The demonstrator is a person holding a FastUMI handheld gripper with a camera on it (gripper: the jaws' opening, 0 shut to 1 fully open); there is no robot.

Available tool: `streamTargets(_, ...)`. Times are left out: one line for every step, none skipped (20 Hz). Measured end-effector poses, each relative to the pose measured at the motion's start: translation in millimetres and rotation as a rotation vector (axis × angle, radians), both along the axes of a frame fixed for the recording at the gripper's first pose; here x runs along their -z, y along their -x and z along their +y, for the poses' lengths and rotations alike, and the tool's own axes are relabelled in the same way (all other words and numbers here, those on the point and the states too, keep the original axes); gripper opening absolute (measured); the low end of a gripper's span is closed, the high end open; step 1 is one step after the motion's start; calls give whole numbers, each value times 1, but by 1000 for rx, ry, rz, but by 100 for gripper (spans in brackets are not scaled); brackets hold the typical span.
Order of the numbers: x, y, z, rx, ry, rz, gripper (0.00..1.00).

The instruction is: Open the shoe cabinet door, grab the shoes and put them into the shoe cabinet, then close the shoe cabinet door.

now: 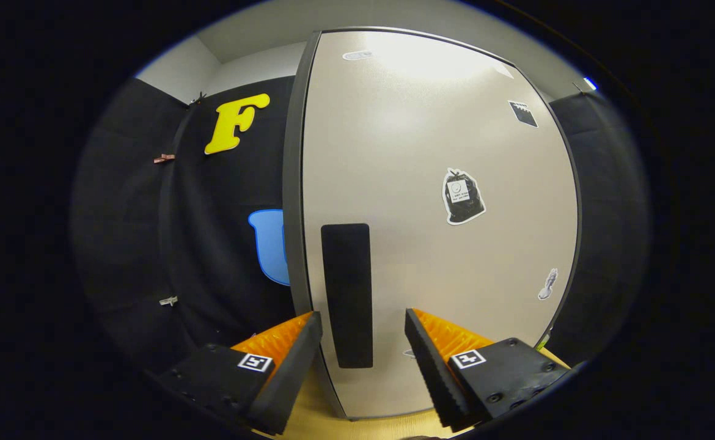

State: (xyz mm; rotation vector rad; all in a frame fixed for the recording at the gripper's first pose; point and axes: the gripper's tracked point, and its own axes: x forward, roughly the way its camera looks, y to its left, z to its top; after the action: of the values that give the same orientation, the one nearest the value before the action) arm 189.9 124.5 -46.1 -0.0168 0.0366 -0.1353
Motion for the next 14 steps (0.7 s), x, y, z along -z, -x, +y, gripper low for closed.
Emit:
streamTargets(1, -2, -1, 9, -4, 1, 84)
streamTargets(1, -3, -2, 20, -4, -1, 80)
streamTargets(2, -5, -4, 35, -1, 2, 80)
streamTargets(4, -7, -5, 45, 4, 8, 80)
streamTargets(6, -10, -1, 28, 0, 9, 80)
streamTargets(3, -8, 2, 28, 5, 3, 63)
streamTargets(2, -10, 3, 36, 16, -6, 54)
streamTargets(2, -5, 6, 33, 22, -1, 46)
streamTargets(3, -11, 5, 44, 33, -7, 42)
streamTargets(2, -7, 5, 48, 36, -1, 39)
streamTargets(4, -10, 5, 49, 32, 2, 33)
streamTargets(4, -7, 4, 47, 25, 5, 33)
streamTargets(4, -6, 5, 45, 19, 6, 33)
streamTargets(4, -5, 5, 45, 19, 5, 33)
